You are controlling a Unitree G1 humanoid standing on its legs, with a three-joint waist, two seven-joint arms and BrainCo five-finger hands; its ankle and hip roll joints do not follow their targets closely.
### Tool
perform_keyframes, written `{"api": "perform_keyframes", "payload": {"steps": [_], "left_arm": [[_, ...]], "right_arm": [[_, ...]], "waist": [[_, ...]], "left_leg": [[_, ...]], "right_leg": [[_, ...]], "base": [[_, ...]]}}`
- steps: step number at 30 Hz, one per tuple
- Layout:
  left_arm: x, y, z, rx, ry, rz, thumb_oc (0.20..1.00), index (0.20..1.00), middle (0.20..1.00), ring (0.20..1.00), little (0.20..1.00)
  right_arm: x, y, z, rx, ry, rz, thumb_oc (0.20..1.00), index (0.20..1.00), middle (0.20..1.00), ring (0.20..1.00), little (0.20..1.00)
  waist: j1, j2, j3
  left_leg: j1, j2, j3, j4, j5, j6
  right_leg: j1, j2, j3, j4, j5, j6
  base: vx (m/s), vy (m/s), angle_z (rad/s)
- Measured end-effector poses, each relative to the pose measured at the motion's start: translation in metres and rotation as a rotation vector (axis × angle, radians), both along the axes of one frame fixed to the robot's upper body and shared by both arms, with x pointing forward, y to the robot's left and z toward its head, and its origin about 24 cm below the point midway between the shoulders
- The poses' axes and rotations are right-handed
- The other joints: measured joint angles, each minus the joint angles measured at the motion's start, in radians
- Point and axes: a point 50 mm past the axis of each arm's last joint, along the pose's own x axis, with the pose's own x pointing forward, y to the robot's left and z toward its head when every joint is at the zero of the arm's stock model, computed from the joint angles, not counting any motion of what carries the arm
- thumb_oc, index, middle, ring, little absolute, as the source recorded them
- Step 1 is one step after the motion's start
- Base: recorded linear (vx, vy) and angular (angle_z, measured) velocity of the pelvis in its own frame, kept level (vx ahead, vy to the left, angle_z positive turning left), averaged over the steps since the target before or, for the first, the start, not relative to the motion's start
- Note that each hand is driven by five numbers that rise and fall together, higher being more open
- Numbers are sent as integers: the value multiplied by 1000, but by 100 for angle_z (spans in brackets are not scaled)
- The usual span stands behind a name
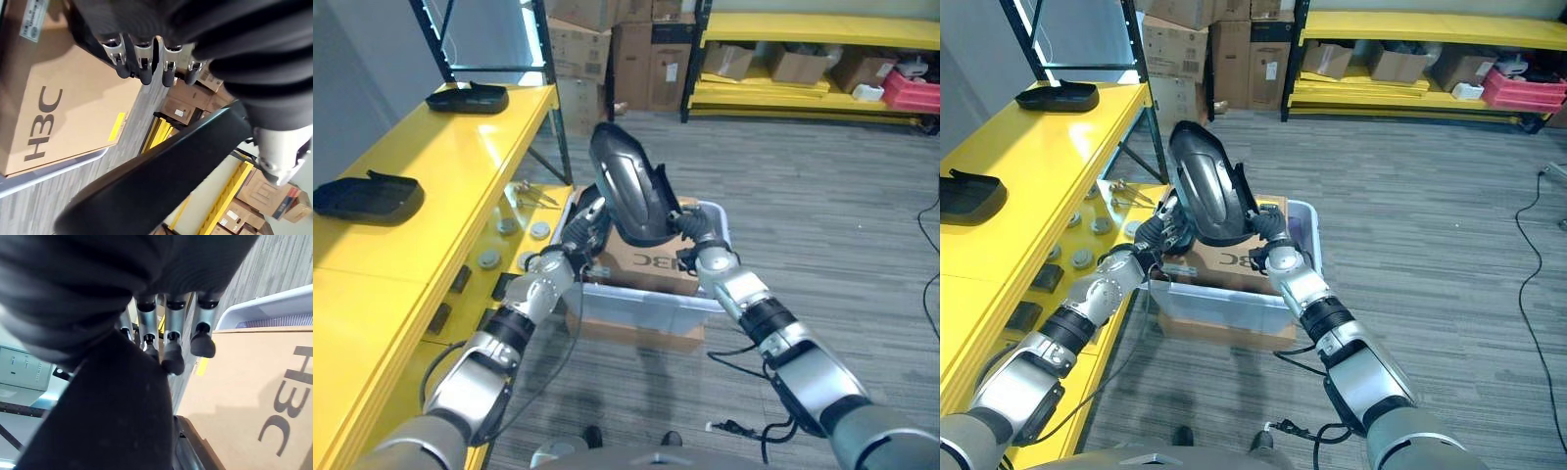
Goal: Move parts from the plastic box to the shelf.
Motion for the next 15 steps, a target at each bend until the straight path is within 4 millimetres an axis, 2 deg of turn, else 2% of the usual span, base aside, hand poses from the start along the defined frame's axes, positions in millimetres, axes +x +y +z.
{"api": "perform_keyframes", "payload": {"steps": [3,7,11,14,15], "left_arm": [[2,5,8,6,-55,7,1000,1000,1000,1000,1000],[-1,-2,25,61,-157,-56,1000,1000,1000,1000,1000],[-5,-9,15,164,-114,-105,1000,1000,1000,1000,1000],[-5,-4,6,262,-69,-83,1000,1000,1000,1000,1000],[-4,3,-5,296,-12,-58,1000,1000,1000,1000,1000]], "right_arm": [[-3,-3,-7,-4,29,4,200,200,200,200,200],[-3,-2,-9,-1,38,6,200,200,200,200,200],[-3,-1,-11,1,43,4,200,200,200,200,200],[-3,1,-11,6,42,7,200,200,200,200,200],[-2,3,-9,10,37,10,200,200,200,200,200]], "waist": [[10,0,0],[20,0,0],[19,0,0],[21,0,0],[20,0,-1]], "left_leg": [[-1,-1,-2,-1,0,0],[0,-2,-3,-1,0,1],[1,-2,-3,-1,0,1],[1,-2,-3,-1,0,1],[2,-1,-3,-1,0,0]], "right_leg": [[0,0,-1,0,0,0],[0,-1,-2,0,0,0],[1,-1,-2,0,0,0],[2,-1,-1,0,0,0],[3,-1,-1,0,0,0]], "base": [[0,0,0],[0,0,0],[0,0,0],[0,0,0],[0,0,0]]}}
